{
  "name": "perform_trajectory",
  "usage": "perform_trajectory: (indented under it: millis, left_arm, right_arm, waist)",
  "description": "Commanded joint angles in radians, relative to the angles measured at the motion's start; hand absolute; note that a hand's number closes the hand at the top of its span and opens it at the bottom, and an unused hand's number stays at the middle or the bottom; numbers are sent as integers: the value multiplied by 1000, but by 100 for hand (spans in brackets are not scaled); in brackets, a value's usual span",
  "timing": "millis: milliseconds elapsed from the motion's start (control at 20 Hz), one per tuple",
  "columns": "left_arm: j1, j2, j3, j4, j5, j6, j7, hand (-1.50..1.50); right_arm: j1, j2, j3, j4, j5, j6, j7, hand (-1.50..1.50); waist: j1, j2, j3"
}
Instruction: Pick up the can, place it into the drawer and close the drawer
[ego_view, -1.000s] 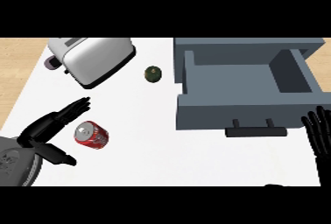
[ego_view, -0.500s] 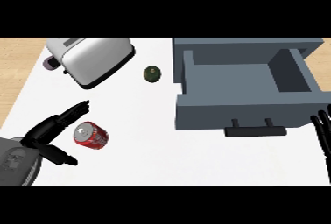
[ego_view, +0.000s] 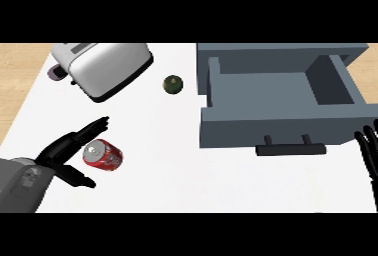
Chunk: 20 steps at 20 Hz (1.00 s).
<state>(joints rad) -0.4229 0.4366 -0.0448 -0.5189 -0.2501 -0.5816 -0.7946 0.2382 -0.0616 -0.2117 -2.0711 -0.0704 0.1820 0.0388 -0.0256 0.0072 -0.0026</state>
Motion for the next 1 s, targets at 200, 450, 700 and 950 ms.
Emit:
perform_trajectory:
  millis: [200, 450, 700, 950]
  left_arm:
    - [-68, 22, -20, 93, -1, -145, -145, -150]
    - [-103, -60, -39, 121, -5, -74, -107, -150]
    - [-102, -35, -49, 146, 0, -119, -148, -150]
    - [-100, -93, -88, 138, -21, -80, -136, -150]
  right_arm:
    - [-19, 17, 15, -33, 20, -28, 43, -150]
    - [14, -7, -29, -32, -46, 19, 27, -150]
    - [31, 35, 28, -100, 10, -18, 70, -150]
    - [14, 0, -15, -78, -31, 12, 71, -150]
  waist:
    - [9, -2, 1]
    - [5, -4, 1]
    - [6, -2, 1]
    - [9, -3, 1]
